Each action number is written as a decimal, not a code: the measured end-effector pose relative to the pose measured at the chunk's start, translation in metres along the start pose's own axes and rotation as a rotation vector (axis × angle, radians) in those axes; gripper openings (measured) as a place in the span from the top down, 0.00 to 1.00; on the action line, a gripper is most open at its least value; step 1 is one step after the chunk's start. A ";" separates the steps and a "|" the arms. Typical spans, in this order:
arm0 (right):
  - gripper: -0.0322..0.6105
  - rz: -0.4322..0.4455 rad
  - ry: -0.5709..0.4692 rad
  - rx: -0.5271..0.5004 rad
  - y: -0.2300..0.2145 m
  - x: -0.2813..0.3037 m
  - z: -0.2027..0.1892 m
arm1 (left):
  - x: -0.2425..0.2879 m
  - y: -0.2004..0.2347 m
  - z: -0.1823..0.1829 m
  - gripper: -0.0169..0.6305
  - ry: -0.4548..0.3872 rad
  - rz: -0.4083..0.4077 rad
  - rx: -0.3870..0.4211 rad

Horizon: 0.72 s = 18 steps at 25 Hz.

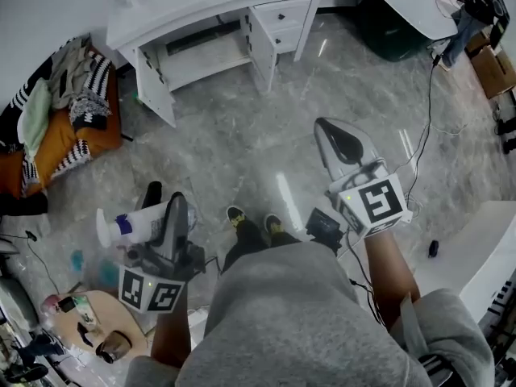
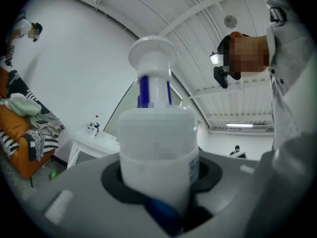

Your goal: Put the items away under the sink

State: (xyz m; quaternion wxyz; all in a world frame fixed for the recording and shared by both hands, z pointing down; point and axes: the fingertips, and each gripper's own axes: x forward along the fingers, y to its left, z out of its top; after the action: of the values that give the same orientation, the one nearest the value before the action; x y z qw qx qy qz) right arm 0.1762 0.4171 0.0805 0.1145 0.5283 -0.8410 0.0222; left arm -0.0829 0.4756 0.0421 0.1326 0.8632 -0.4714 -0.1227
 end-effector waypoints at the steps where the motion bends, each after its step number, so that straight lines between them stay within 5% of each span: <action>1: 0.96 -0.006 -0.001 -0.010 0.001 0.005 0.003 | 0.002 0.005 0.001 0.65 0.001 -0.003 -0.002; 18: 0.96 -0.033 0.002 -0.048 0.039 0.059 0.026 | 0.002 0.069 0.020 0.65 0.003 -0.030 -0.026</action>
State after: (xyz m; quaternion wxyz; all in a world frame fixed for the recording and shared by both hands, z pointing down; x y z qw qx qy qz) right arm 0.1126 0.3778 0.0715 0.1282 0.5391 -0.8324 0.0008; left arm -0.1428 0.4359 0.0469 0.1426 0.8686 -0.4565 -0.1297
